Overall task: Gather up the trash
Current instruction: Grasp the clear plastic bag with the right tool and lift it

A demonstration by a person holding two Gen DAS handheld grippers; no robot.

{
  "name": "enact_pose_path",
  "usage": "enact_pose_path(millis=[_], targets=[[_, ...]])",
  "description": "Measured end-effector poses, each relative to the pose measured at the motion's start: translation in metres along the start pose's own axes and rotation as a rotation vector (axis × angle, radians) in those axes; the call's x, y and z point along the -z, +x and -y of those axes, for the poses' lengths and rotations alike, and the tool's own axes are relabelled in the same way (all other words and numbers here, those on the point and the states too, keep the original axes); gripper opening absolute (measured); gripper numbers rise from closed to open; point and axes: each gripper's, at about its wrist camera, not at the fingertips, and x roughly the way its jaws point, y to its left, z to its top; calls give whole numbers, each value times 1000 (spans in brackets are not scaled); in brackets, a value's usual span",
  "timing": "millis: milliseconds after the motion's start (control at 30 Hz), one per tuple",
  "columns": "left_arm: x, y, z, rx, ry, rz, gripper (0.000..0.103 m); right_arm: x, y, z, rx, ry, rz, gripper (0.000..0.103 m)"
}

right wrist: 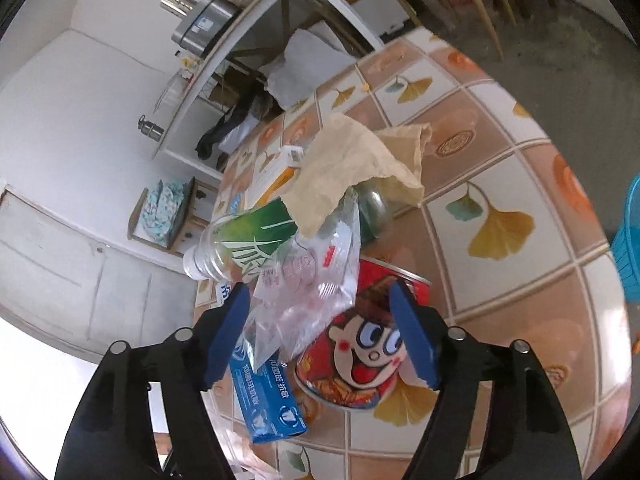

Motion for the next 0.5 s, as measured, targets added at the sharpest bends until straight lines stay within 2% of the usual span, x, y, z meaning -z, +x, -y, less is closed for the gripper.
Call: enact_pose_path(millis=[33,200,267,500], targets=[[0,1,0,2,1,-2,81,-1,1,-2,4,-6,-3,63],[1,2,0,8,6,0,81,-1,1,-1,16,0,-17,29],[1,1,0,9,5,2,81,1,-2,0,21,-1,-22,22],[2,-9,2,8,4,19,81,13,-19,-2,-19,-2,-36,18]])
